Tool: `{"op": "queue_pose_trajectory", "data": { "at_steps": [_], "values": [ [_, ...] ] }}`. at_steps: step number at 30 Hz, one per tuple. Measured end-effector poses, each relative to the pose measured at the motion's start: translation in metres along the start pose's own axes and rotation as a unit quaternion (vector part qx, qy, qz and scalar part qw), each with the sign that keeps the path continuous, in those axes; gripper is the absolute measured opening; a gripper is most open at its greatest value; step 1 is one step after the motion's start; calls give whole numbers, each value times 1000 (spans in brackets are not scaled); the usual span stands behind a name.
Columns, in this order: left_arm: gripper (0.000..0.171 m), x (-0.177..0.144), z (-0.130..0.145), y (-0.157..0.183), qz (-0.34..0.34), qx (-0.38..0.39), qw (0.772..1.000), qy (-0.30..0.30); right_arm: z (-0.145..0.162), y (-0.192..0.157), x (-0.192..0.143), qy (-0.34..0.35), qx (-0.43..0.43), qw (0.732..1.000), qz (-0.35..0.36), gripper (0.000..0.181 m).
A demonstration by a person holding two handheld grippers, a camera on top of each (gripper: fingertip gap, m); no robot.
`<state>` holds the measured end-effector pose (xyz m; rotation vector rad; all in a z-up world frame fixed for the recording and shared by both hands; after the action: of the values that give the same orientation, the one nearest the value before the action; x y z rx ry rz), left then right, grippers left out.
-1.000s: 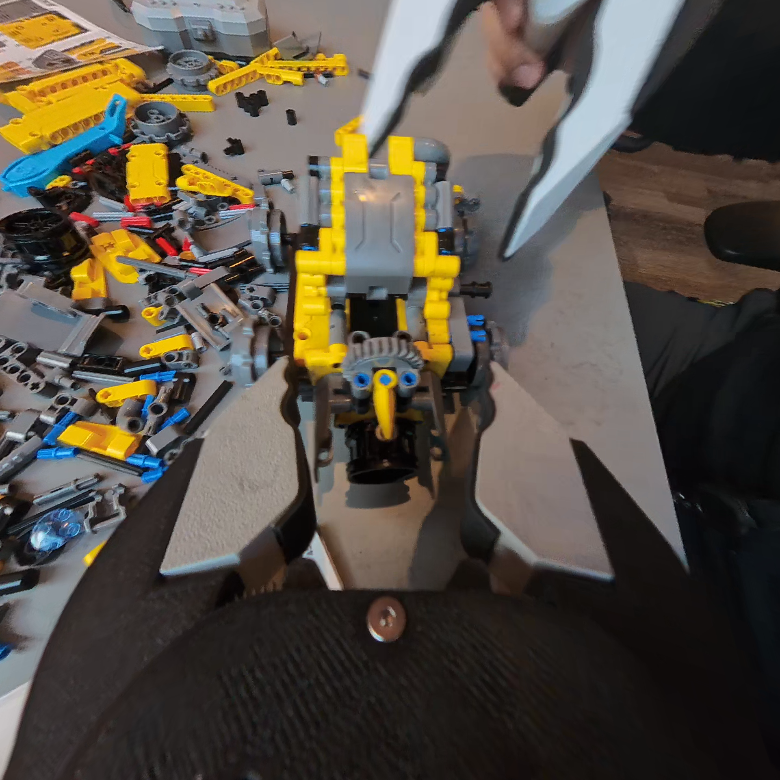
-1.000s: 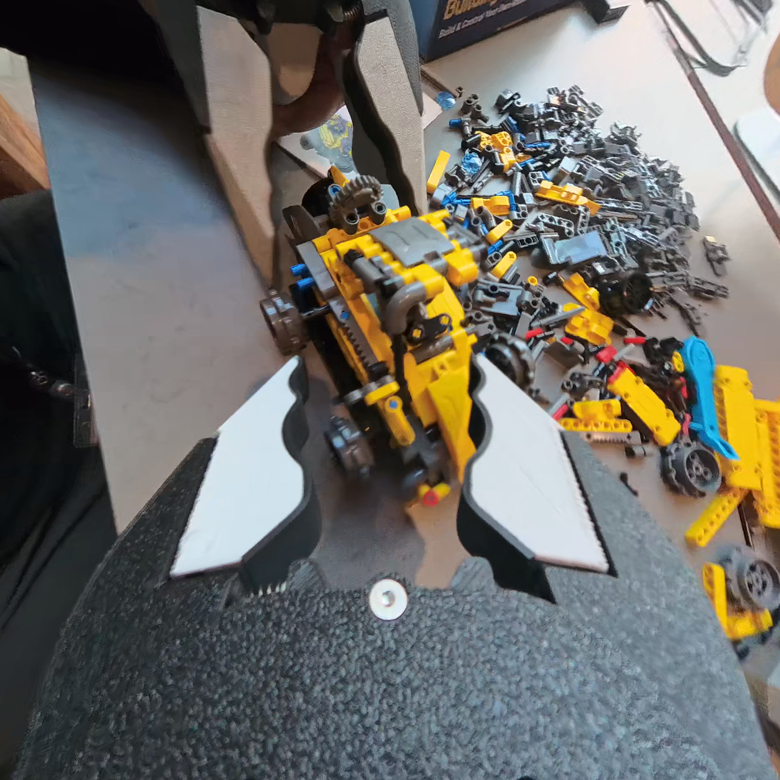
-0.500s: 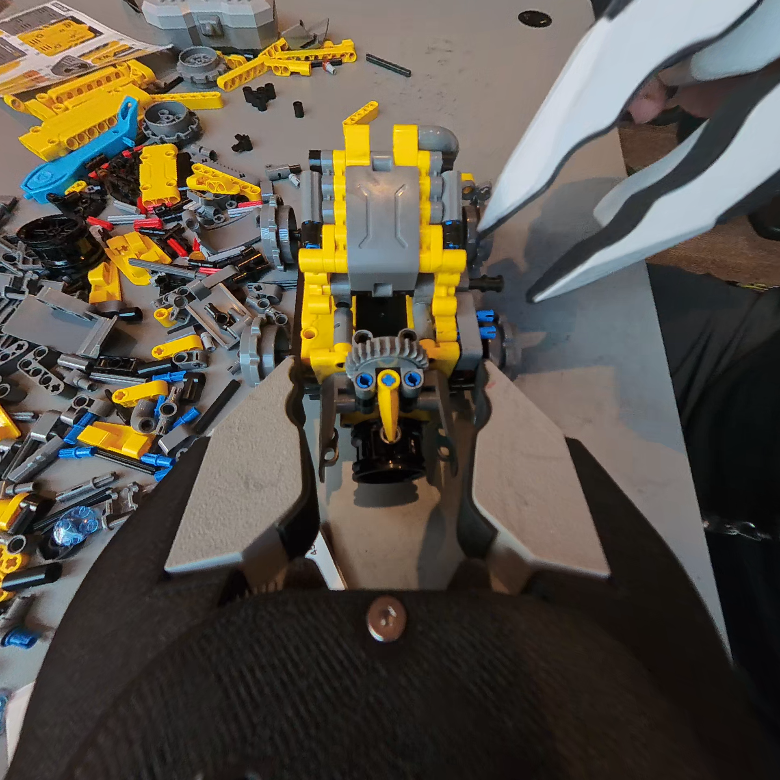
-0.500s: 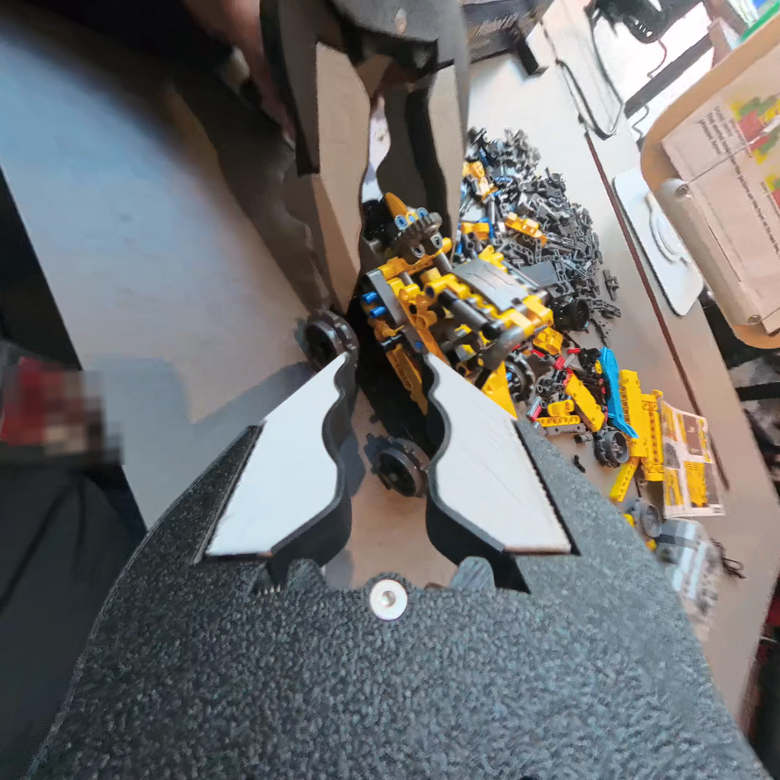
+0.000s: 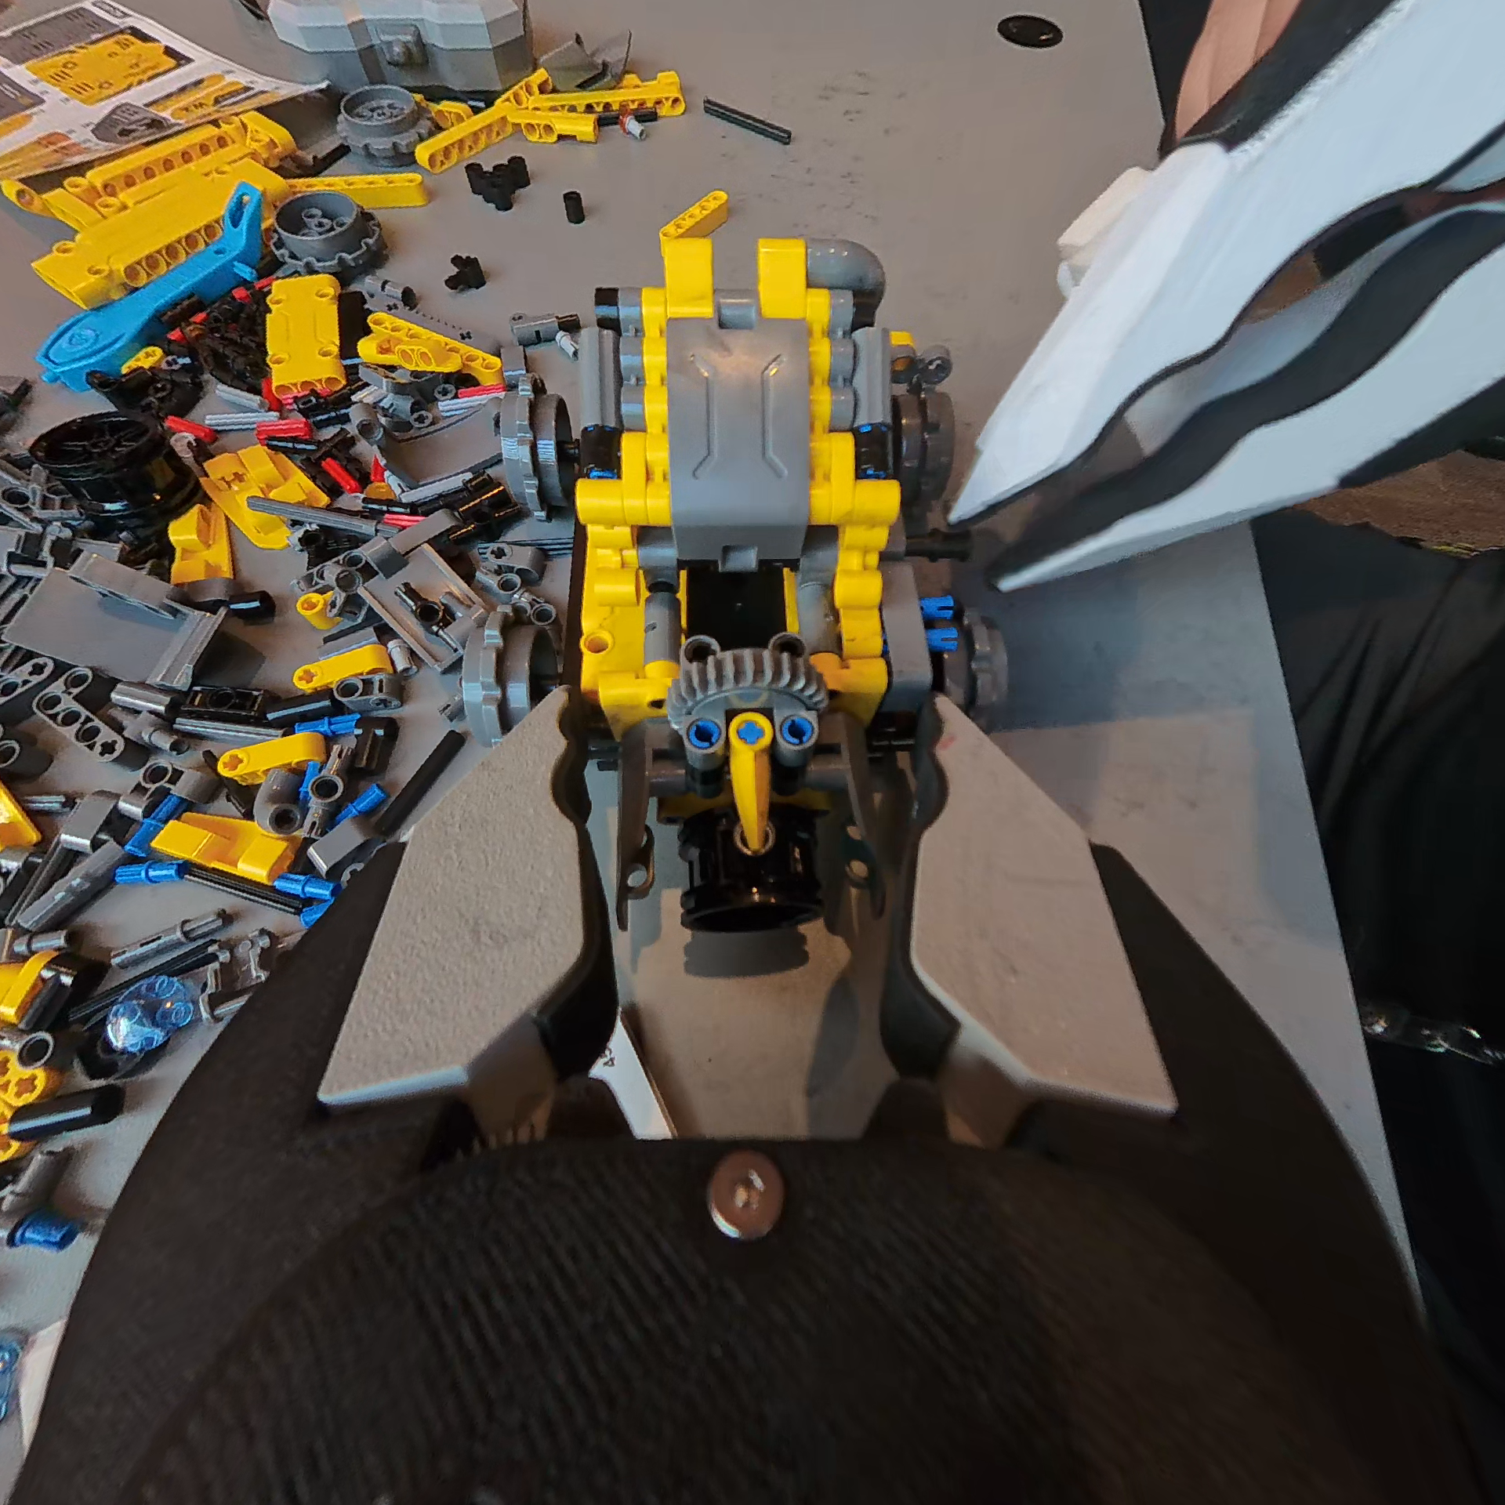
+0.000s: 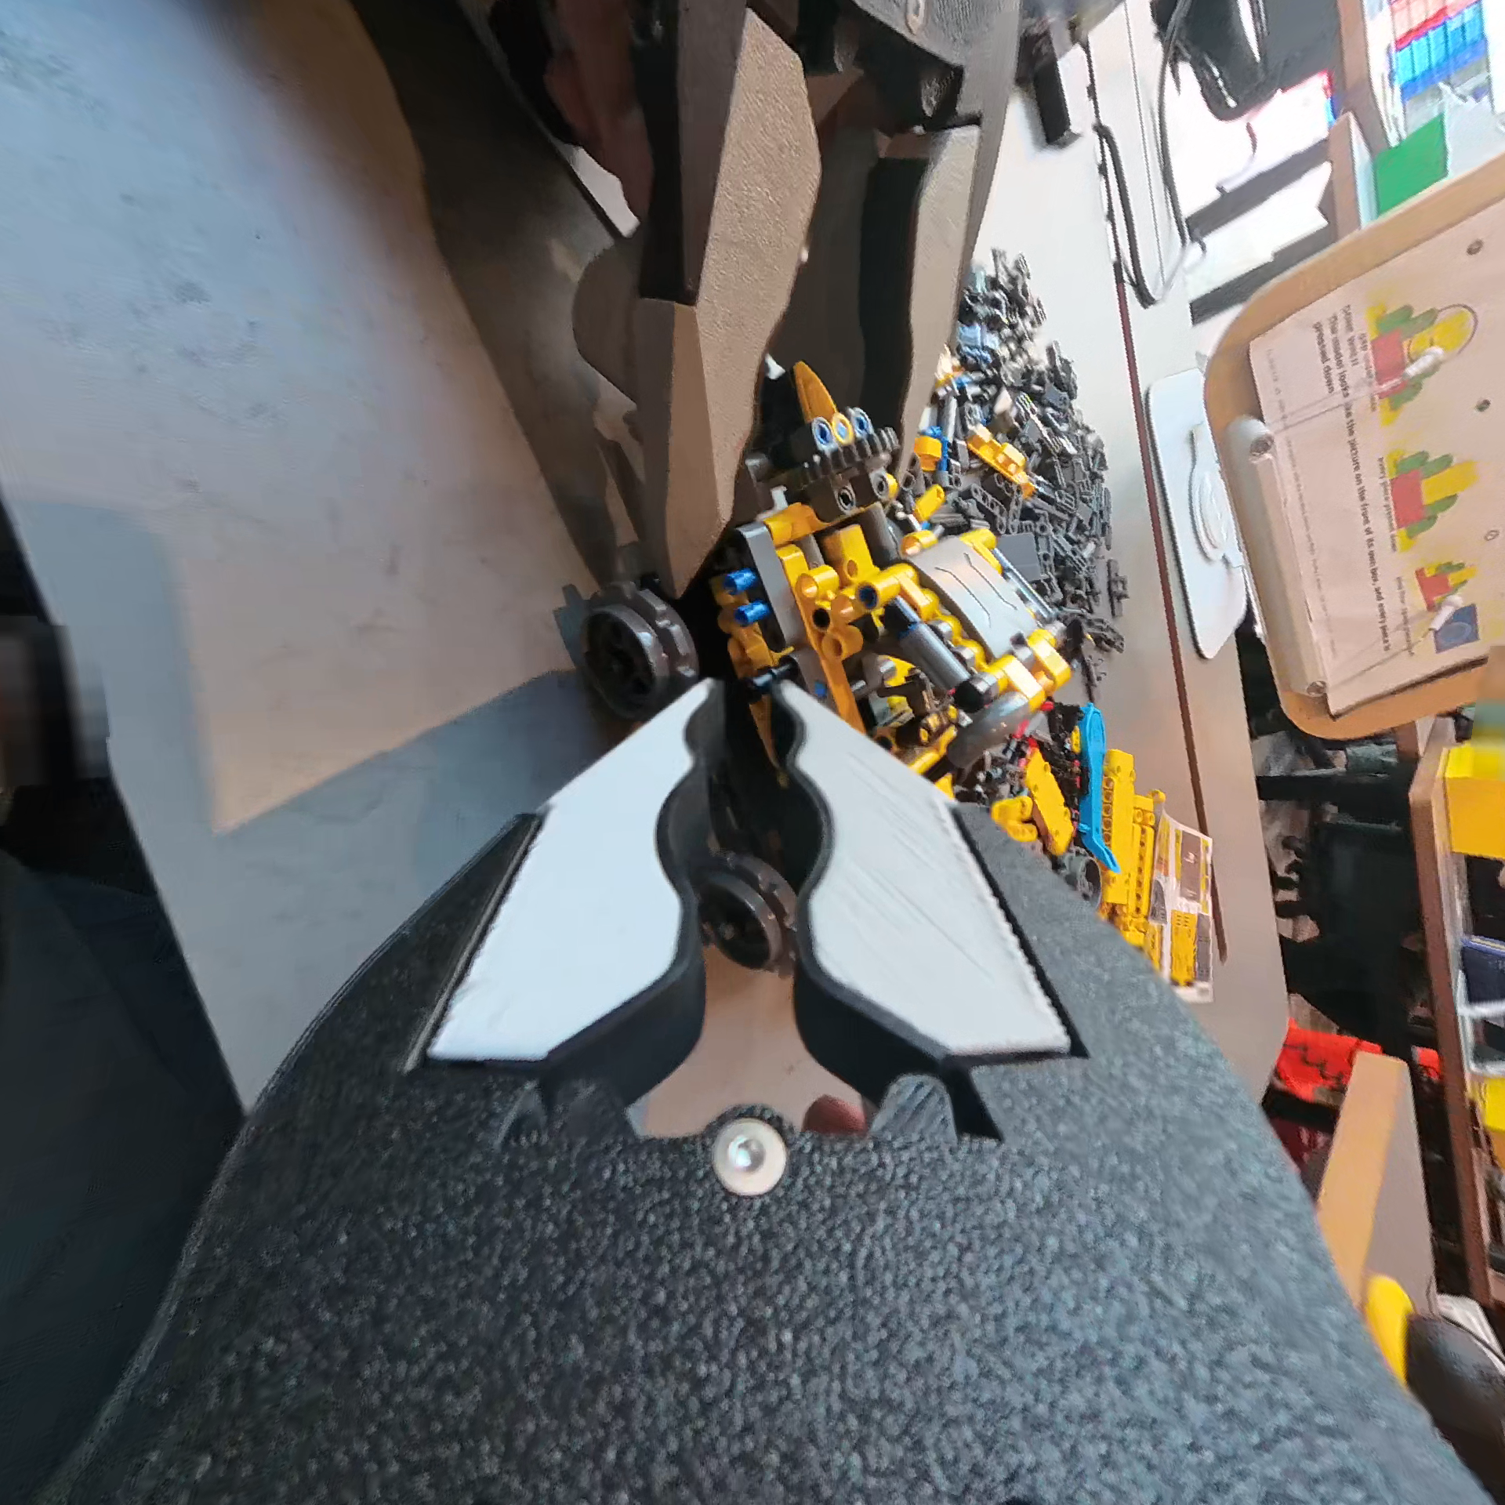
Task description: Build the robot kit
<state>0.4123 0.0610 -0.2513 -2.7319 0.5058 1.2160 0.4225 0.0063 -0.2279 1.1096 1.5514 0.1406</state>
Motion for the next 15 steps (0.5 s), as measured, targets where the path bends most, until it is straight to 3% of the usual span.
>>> {"op": "queue_pose_trajectory", "data": {
  "at_steps": [5, 9, 12, 15],
  "values": [
    [78, -1, 1, 0, 3, 6, 1000, -1, -5, 7, -2, 34, 70, 994, -74, 37],
    [78, -2, 3, 2, 11, 14, 1000, -5, 4, 9, 10, -5, 77, 993, -93, 35],
    [78, -2, 3, 2, 13, 17, 1000, -4, 2, 8, 12, -10, 44, 996, -72, 32],
    [78, -2, 3, 2, 13, 17, 1000, -3, 2, 8, 10, -8, 54, 994, -100, 31]
  ]
}}
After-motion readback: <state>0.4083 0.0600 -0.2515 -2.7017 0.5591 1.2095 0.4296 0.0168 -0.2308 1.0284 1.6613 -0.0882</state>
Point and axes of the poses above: each gripper's, where its closed fingertips meet, x out along the fingers, z out of its underside, y = z × x across the jaws, the point moved 1 cm from there along -x, back along the fingers, and after that the axes turned 13 degrees about -y, right-handed, at the moved point
